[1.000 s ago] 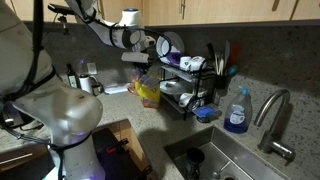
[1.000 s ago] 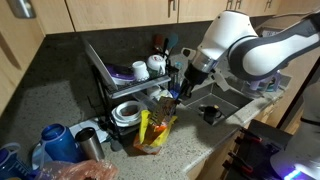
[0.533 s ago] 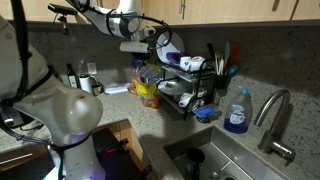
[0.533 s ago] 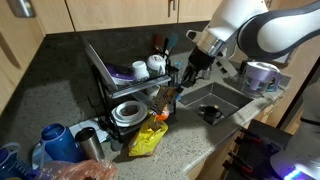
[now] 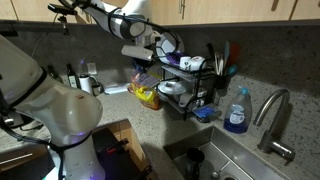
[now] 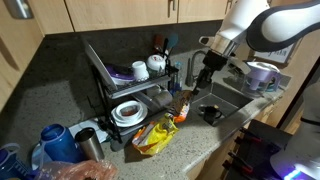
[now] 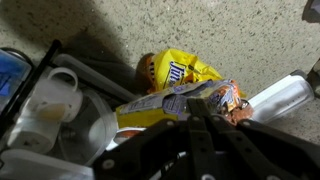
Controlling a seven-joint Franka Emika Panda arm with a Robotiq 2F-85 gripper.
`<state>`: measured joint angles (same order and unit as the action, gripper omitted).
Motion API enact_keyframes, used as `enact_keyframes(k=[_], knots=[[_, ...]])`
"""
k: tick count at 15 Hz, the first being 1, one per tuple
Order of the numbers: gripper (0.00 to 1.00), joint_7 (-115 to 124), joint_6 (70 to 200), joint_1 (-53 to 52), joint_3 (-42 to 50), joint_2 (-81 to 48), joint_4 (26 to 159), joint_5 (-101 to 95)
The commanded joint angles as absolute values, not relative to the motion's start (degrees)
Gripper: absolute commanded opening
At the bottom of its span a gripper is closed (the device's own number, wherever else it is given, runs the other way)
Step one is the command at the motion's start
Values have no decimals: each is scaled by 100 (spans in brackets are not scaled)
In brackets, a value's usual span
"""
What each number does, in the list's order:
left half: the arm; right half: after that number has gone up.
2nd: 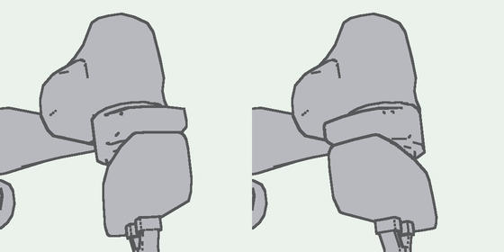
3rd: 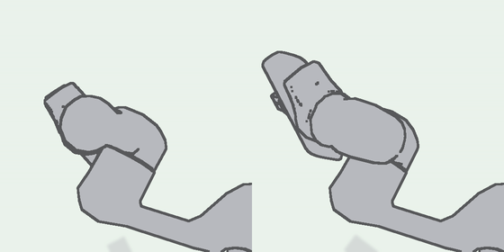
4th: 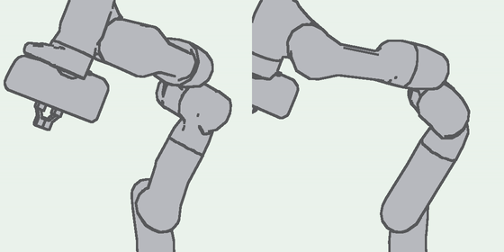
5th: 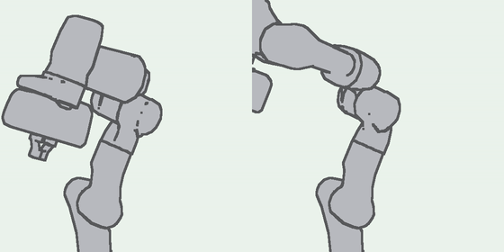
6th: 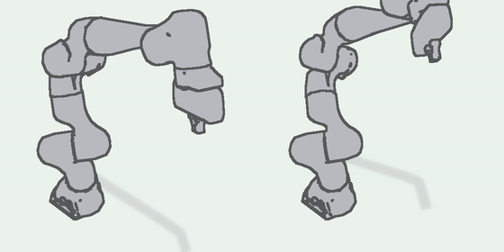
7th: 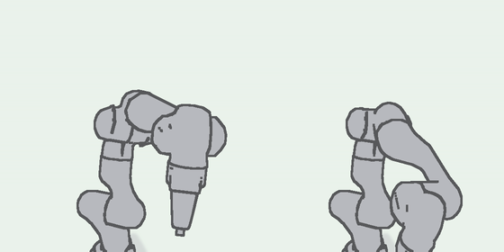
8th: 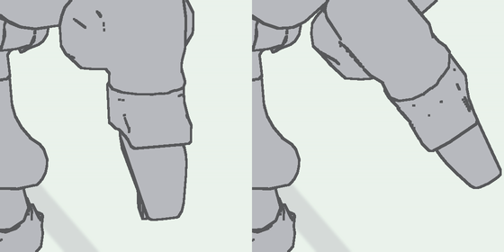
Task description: Take one pack out of the packet
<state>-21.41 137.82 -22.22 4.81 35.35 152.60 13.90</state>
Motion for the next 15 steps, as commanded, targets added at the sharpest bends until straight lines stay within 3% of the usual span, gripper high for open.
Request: enact_keyframes(k=[1,15], knots=[[0,-2538,13630,-2121,840,3851,15737,1795],[0,-2220,13709,-1349,839,2906,15969,1609]])
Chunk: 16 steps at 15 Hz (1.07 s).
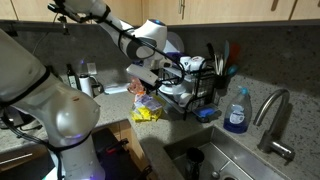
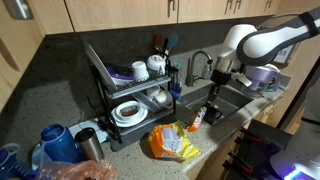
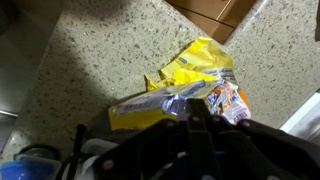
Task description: Take one pack out of the packet
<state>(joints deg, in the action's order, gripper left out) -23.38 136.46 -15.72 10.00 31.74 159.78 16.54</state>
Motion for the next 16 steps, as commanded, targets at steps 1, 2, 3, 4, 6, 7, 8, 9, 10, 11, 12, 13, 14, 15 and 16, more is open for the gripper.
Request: enact_keyframes(k=[1,2,3,4,6,7,8,9,10,11,12,13,14,15,16], knots=[[0,-2135,13811,-1240,773,2819,15970,1549],[0,-2090,13900,-1172,744,2754,15970,1547],[0,-2046,14045,-1102,725,2695,15970,1557],[0,-1987,14194,-1039,708,2632,15970,1575],[0,-1938,14665,-959,704,2503,15968,1616],[0,-1965,14877,-952,720,2427,15969,1607],[0,-1993,15020,-963,735,2323,15968,1601],[0,-1993,15188,-949,704,2231,15970,1534],[0,-2015,15382,-960,695,2110,15970,1505],[0,-2063,15537,-1008,707,1979,15971,1515],[0,-2096,15695,-1057,712,1832,15972,1541],[0,-2092,15848,-1079,691,1689,15972,1543],[0,-2069,16059,-1091,665,1493,15972,1547],[0,-2049,16244,-1093,642,1318,15973,1547],[0,-2023,16417,-1072,610,1153,15973,1518]])
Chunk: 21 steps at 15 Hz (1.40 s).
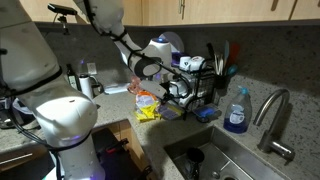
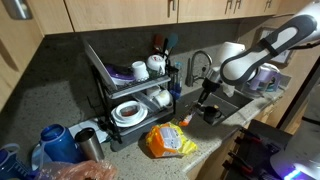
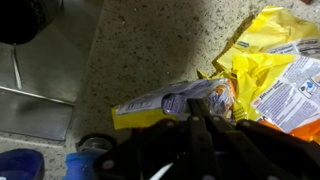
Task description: Take one pack out of the packet
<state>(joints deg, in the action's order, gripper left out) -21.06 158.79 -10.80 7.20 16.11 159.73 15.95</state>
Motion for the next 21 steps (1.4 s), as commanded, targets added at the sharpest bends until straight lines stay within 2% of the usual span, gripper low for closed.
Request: enact_keyframes(k=[1,6,13,14,15,18,21], knots=[[0,-2029,16588,-1059,585,987,15973,1506],[0,-2194,17112,-1000,492,376,15971,1529],[0,-2665,16050,-780,379,565,15954,1020],[4,-2710,15786,-740,352,631,15940,924],[23,-2733,15531,-710,330,685,15919,841],[39,-3011,14814,-699,308,1024,16041,856],[61,-3240,14104,-732,310,1310,15985,857]])
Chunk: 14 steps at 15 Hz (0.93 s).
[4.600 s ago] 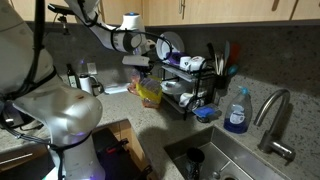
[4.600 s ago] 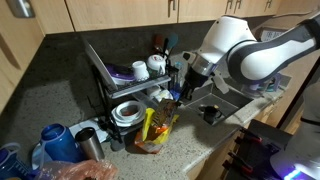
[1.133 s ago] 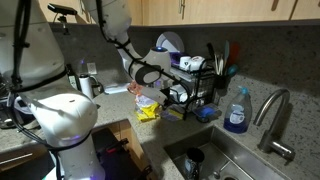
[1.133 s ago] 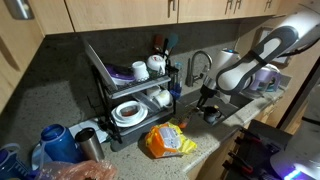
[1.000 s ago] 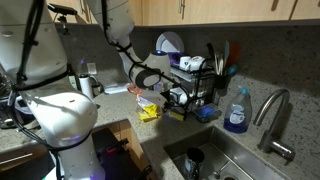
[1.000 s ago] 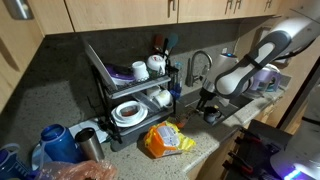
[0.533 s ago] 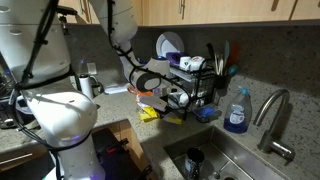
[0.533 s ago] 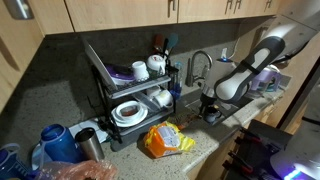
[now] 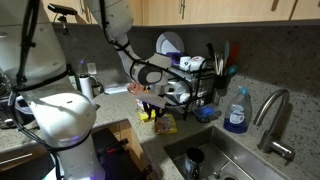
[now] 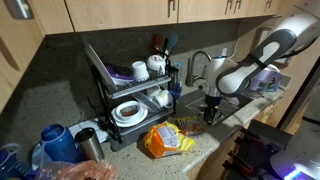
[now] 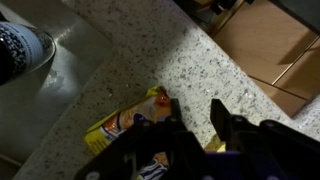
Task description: Take one pack out of the packet
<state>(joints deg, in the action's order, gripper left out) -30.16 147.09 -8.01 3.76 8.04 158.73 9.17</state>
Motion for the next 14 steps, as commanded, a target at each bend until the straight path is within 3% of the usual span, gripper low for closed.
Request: enact_keyframes(k=[1,5,14], knots=[[69,-3322,13864,-769,313,1470,15991,909],[98,-3824,12870,-981,356,2131,15994,1229],[100,-3895,11055,-1137,350,3349,15948,1507]])
